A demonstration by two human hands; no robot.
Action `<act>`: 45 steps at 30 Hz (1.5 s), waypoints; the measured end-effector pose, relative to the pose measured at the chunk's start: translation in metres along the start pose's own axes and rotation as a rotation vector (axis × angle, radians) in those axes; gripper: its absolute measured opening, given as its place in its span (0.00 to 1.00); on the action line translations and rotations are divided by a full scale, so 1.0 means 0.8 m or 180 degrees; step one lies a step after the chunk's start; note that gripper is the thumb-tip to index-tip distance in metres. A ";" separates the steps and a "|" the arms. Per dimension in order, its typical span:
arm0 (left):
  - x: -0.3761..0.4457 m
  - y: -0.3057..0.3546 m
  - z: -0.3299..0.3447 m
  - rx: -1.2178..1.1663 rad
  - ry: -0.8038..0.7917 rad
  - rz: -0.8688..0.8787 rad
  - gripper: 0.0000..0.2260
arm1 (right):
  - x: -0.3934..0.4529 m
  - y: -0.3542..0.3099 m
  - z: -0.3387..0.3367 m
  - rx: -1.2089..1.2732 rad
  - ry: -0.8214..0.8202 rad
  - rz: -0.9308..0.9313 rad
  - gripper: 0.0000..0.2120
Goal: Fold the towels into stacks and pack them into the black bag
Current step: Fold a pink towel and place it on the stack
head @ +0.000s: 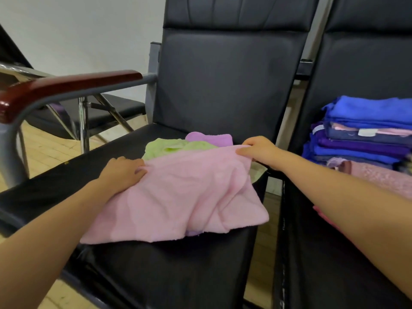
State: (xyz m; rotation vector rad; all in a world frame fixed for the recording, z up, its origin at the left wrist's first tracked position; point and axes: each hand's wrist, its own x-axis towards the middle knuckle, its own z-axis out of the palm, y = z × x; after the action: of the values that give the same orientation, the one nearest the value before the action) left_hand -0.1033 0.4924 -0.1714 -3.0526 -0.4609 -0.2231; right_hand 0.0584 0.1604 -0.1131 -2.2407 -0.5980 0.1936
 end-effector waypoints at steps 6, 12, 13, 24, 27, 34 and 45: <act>-0.029 0.007 -0.037 -0.1486 0.0836 -0.0363 0.09 | -0.018 -0.028 -0.006 0.1069 0.0665 0.0006 0.07; -0.070 0.024 -0.178 -0.3266 0.1787 -0.0827 0.10 | -0.061 -0.138 -0.069 0.1388 0.1034 -0.0231 0.08; -0.079 0.028 -0.205 -0.3552 0.1916 -0.0841 0.09 | -0.072 -0.162 -0.084 0.1491 0.1177 -0.0338 0.08; -0.188 0.044 -0.391 -0.3753 0.2693 -0.0588 0.10 | -0.189 -0.300 -0.181 0.1624 0.1464 -0.1028 0.05; -0.206 0.044 -0.416 -0.4090 0.2797 -0.0542 0.08 | -0.203 -0.309 -0.192 0.1942 0.1233 -0.0990 0.03; -0.198 0.010 -0.390 -0.2764 0.1926 -0.0544 0.11 | -0.177 -0.269 -0.178 0.2268 0.0592 -0.0546 0.07; -0.111 -0.028 -0.158 -0.1403 0.0696 -0.0728 0.10 | -0.093 -0.121 -0.032 0.1233 0.0289 0.0303 0.15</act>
State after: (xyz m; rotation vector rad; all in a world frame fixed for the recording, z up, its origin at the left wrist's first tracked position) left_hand -0.2107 0.4800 -0.0594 -3.3247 -0.8456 -0.7538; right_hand -0.0332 0.1637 -0.0282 -1.8915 -0.3688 0.2329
